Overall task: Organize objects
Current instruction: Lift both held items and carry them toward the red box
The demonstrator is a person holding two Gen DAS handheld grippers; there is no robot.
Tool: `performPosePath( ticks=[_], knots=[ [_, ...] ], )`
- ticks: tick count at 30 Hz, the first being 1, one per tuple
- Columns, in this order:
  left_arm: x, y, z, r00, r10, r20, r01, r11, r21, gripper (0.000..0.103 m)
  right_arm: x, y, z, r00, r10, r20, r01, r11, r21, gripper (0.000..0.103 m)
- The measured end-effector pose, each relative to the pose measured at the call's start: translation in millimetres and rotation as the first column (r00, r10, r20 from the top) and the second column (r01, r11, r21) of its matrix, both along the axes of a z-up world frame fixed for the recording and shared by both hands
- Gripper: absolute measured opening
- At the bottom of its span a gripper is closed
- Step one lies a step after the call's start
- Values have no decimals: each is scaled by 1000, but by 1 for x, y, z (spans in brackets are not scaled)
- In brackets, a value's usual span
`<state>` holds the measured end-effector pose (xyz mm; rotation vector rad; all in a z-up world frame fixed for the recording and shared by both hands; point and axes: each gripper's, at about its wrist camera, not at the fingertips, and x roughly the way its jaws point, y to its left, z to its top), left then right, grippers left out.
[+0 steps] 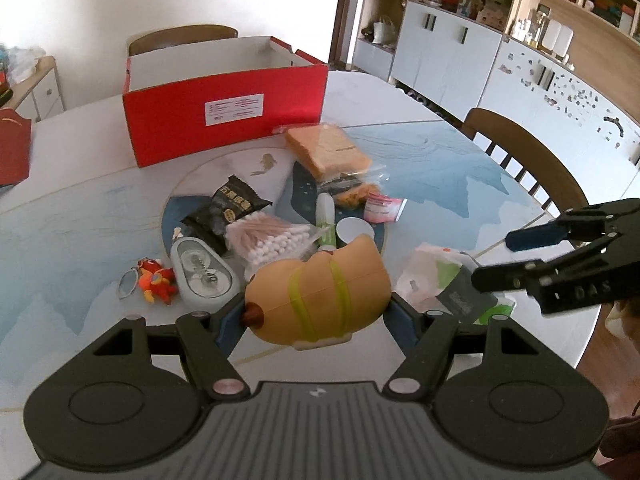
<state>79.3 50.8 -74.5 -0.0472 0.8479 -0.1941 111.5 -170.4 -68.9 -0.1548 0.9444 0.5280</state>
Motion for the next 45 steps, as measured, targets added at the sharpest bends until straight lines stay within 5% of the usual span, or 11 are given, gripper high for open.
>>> performPosePath(
  ticks=[9,14,19,31,45],
  knots=[
    [-6,5,-3,1000,20,-12,-20,1000,7,72,0,15,-33,998,52,-29,-55,990,-131,41],
    [-7,8,-6,999,30,-22,-29,1000,9,72,0,15,-34,998,57,-16,-59,987,-151,18],
    [-8,9,-6,999,28,-24,-28,1000,12,72,2,11,-19,1000,25,17,-23,993,-120,5],
    [16,17,25,999,-22,32,22,1000,23,72,27,11,52,995,10,95,-12,1000,20,4],
    [98,68,88,994,-15,112,10,999,45,72,120,52,119,982,2,191,-21,995,99,4]
  ],
)
